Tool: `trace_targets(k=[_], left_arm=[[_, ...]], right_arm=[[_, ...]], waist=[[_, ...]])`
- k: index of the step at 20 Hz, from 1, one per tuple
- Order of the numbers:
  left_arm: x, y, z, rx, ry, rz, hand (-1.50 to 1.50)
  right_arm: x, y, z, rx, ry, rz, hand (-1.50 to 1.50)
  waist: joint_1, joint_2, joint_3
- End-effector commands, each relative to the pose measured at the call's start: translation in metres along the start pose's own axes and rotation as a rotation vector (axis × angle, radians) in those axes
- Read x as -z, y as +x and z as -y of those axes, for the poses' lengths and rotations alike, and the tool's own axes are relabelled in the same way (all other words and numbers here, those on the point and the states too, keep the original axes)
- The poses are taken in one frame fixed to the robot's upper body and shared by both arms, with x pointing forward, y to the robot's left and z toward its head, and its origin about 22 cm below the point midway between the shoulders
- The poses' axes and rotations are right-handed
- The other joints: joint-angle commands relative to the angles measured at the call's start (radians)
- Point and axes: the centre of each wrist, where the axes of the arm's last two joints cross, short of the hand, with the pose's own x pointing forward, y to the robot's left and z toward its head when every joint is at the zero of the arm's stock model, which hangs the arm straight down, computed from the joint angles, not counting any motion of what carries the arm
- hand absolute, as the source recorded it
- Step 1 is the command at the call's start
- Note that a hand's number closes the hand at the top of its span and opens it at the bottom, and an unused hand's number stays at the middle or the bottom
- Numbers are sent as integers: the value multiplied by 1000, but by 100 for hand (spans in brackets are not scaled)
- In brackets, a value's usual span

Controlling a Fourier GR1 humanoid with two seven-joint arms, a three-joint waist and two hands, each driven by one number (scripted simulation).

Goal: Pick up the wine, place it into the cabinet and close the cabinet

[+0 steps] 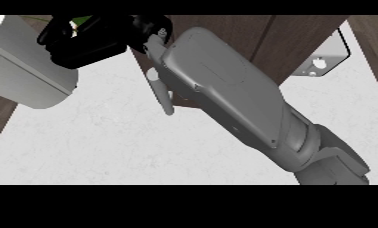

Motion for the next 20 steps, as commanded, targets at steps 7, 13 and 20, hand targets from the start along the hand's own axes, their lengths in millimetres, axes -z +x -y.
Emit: trace_targets(k=[7, 13, 20], left_arm=[[1, 3, -3, -10, -16, -11, -150], [2, 2, 13, -72, -52, -13, -150], [3, 0, 28, -101, -77, -46, -150]], right_arm=[[-24, -23, 85, 10, -256, 54, 150], [-41, -43, 110, 31, -311, 81, 150], [-46, -42, 117, 41, -309, 115, 150]], waist=[[-28, 11, 6], [-44, 21, 6], [-65, 25, 8]])
